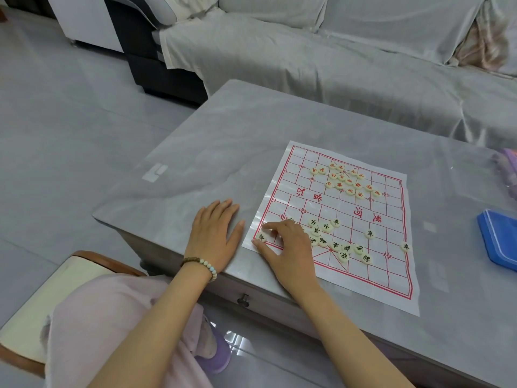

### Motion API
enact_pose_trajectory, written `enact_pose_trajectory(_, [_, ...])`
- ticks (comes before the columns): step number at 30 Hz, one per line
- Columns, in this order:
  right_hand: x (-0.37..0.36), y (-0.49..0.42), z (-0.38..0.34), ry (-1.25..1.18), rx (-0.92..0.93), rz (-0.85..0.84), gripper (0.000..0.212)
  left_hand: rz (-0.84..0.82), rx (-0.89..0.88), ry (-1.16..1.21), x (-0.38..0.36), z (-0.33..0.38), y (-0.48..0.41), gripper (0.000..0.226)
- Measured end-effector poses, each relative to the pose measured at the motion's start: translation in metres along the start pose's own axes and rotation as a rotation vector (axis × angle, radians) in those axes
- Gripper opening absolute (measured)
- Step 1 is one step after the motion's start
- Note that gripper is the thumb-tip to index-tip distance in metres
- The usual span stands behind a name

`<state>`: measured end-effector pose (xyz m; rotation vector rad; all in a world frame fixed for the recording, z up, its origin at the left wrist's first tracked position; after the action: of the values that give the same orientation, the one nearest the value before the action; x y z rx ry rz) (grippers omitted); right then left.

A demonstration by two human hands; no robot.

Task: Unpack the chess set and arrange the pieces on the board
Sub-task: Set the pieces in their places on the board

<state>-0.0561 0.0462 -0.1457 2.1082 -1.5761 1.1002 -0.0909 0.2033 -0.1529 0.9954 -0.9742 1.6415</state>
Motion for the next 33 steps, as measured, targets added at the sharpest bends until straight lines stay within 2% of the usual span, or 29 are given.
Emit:
enact_pose_trajectory(5, [0.0009, 0.0010, 0.0045, -0.009, -0.005, 0.010, 0.020, 0.000, -0.001, 0.002, 0.0000, 0.0000, 0.0006, 0.081])
enact_pose_trajectory(9, [0.0005, -0.0013, 0.0035, -0.034, -0.022, 0.003, 0.016, -0.008, 0.005, -0.008, -0.0006, 0.0001, 0.0002, 0.068])
enact_pose_trajectory(19, [0.0016, -0.0027, -0.0004, -0.036, -0.015, 0.020, 0.026, -0.006, 0.003, -0.005, -0.0026, -0.0018, 0.0000, 0.064])
enact_pose_trajectory(21, [0.0021, -0.0016, 0.0002, -0.046, -0.016, 0.017, 0.023, -0.005, -0.003, 0.000, -0.0023, -0.0010, 0.0004, 0.065])
enact_pose_trajectory(25, [0.0021, -0.0019, -0.0013, -0.031, -0.015, 0.000, 0.017, -0.012, 0.002, 0.000, -0.0020, -0.0006, -0.0002, 0.054])
enact_pose_trajectory(31, [0.0011, -0.0023, -0.0025, -0.039, -0.007, -0.005, 0.021, -0.019, -0.006, 0.017, -0.0011, -0.0002, 0.0006, 0.049])
enact_pose_trajectory(33, [0.0054, -0.0014, -0.0016, -0.121, -0.025, 0.005, 0.026, -0.013, -0.005, 0.041, -0.0005, 0.0004, -0.0002, 0.047])
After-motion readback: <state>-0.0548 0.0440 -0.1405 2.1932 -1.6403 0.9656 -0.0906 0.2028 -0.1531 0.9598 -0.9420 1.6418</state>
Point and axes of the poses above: each hand's wrist, its own y-axis away from the middle knuckle, its own x-axis out of the back of the hand, z = x × y, the point moved 5 cm from there along -y, towards the middle knuckle, and after that the axes turned 4 degrees about -x, right-handed, at the moved point
